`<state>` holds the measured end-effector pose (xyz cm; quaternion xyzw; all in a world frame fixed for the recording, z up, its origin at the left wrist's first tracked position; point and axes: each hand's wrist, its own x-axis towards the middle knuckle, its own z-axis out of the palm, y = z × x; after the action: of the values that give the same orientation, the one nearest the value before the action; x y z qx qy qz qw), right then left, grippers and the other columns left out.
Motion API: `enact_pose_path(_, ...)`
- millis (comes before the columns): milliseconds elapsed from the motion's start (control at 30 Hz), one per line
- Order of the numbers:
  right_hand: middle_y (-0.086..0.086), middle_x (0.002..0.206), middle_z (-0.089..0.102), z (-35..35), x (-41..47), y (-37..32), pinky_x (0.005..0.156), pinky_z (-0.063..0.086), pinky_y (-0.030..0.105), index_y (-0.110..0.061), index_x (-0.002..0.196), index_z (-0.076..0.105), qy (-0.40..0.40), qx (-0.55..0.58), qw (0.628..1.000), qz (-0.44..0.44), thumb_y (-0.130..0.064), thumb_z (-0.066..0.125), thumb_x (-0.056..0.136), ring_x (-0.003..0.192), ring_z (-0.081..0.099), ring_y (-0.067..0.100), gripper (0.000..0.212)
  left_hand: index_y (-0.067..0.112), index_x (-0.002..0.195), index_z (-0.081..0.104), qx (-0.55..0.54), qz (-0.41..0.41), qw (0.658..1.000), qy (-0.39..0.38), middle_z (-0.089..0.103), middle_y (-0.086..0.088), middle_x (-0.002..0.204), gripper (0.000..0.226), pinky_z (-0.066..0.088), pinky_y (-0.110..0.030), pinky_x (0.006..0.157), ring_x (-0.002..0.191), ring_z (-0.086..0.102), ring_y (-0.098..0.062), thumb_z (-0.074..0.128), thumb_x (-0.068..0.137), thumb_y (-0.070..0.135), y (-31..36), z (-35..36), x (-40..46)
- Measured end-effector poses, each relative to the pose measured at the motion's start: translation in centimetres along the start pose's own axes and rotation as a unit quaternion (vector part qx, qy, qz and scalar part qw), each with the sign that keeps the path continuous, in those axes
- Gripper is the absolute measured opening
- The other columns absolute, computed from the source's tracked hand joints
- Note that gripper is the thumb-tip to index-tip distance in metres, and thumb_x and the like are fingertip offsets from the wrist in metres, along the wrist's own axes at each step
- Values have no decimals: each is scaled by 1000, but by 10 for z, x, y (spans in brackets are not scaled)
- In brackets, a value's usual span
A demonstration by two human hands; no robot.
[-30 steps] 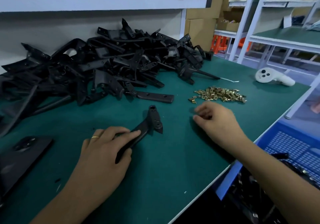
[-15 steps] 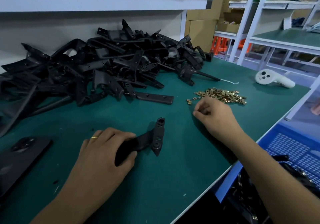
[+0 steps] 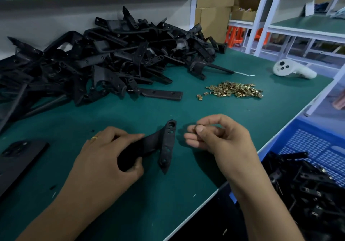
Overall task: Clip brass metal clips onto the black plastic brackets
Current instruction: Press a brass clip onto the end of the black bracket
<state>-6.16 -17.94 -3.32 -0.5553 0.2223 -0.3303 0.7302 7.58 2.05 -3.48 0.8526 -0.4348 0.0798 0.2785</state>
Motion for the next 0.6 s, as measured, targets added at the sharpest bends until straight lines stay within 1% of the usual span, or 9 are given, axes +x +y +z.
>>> enact_pose_path(67,25,88,76,-3,-4,-4,68,63,31,9,101,56,-10,51,998,27,5,57,100,82,78,35,4,34,124,73,-5,4,1000,2,56,19,104,52,50,-40,88,97,54,-6,86,74,24,-1,0,0)
enact_pose_path(100,27,88,75,-3,-6,-5,68,63,32,8,102,55,-18,59,998,35,4,55,101,83,78,37,5,34,124,73,-7,6,1000,3,56,20,105,52,49,-39,88,98,53,-6,86,75,25,-1,0,0)
enact_pose_path(200,27,88,75,-2,-7,-4,69,63,33,9,104,55,-40,38,998,30,2,55,101,82,77,37,7,35,127,72,-13,15,1000,-1,56,20,106,54,49,-37,89,100,55,-8,85,75,26,0,0,1)
enact_pose_path(233,26,87,75,-2,-7,-4,69,63,32,9,104,56,-44,25,998,23,1,56,101,81,77,36,8,36,128,71,-16,21,1000,-3,56,19,106,55,49,-34,89,100,56,-8,85,75,26,0,1,0)
enact_pose_path(367,22,80,75,0,-7,-2,65,62,31,4,98,66,-56,-23,998,-6,0,61,98,70,75,31,7,42,131,68,-34,35,999,-11,56,21,107,58,41,-13,80,97,59,-4,83,75,30,-1,0,-2)
enact_pose_path(433,20,77,74,-1,-6,0,64,62,30,4,95,69,-59,-29,998,-12,0,62,97,66,74,29,7,43,130,68,-42,41,998,-6,56,20,107,59,41,-7,78,96,60,-3,83,75,27,-2,1,-1)
enact_pose_path(500,20,77,74,-1,-5,1,64,61,29,4,96,69,-66,-31,997,-18,2,62,96,67,74,27,7,42,131,69,-53,47,997,1,56,18,107,61,42,-7,80,97,61,-4,85,75,23,-4,2,-1)
enact_pose_path(600,20,82,74,-2,-4,3,68,62,29,4,99,69,-83,-32,996,-20,7,61,95,71,75,28,9,45,132,67,-61,58,996,-2,55,17,108,62,47,-14,79,98,62,-8,83,77,23,-4,4,-2)
